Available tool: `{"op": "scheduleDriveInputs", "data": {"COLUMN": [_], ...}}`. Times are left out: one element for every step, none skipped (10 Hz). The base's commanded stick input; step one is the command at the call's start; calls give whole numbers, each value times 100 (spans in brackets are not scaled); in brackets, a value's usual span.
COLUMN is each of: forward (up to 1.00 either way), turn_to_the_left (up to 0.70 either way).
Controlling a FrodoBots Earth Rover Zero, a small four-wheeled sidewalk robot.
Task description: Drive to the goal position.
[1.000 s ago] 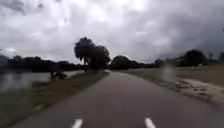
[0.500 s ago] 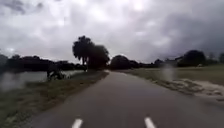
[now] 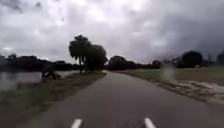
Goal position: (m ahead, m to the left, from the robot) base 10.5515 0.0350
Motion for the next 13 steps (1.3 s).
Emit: {"op": "scheduleDriveInputs", "data": {"forward": [98, 98, 98, 98, 98, 98, 98, 98, 98, 98, 98, 98, 98], "turn_to_the_left": [4, 4, 4, 4, 4, 4, 4, 4, 4, 4, 4, 4, 4]}}
